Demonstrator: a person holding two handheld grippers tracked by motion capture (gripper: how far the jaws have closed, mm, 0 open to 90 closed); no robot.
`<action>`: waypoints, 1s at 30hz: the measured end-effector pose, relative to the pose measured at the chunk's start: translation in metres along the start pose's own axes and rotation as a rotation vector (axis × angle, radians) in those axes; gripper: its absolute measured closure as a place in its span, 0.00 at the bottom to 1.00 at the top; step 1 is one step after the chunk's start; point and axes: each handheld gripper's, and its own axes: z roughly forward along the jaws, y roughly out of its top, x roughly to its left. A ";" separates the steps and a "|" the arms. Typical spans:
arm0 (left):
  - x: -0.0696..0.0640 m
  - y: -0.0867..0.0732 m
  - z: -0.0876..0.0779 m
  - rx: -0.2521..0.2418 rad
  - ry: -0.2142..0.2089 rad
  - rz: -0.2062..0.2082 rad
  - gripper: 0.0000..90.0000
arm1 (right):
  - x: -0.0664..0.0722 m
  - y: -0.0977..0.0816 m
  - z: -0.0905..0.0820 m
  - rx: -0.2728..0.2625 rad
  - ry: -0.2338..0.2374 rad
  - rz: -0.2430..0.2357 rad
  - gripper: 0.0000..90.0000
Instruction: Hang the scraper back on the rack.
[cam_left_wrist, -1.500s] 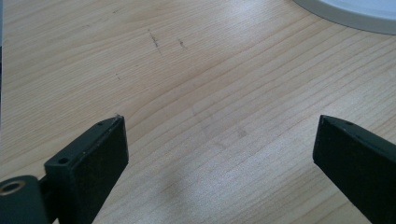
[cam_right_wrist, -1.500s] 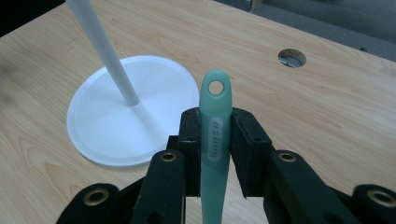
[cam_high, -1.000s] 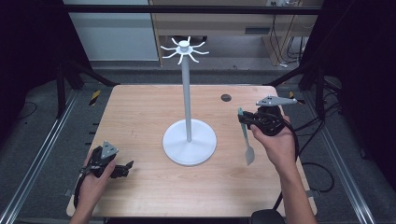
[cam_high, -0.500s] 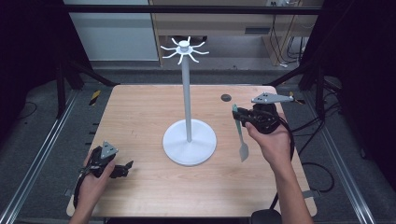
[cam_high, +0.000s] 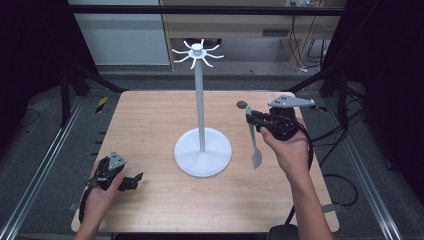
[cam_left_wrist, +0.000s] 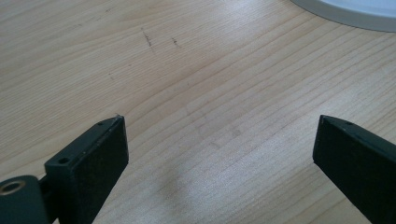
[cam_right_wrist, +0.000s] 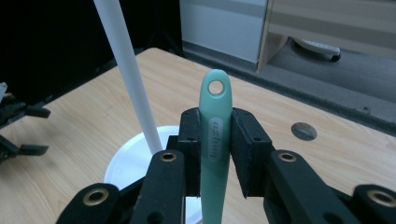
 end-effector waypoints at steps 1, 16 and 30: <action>0.000 0.000 0.000 0.001 -0.001 0.000 0.03 | 0.001 0.001 0.000 -0.008 -0.001 0.003 0.83; 0.000 0.000 0.000 -0.003 0.002 -0.001 0.03 | 0.019 0.020 0.001 -0.082 0.020 -0.006 0.83; 0.000 0.000 0.000 -0.001 0.002 0.000 0.03 | 0.034 0.042 -0.004 -0.133 0.037 -0.031 0.83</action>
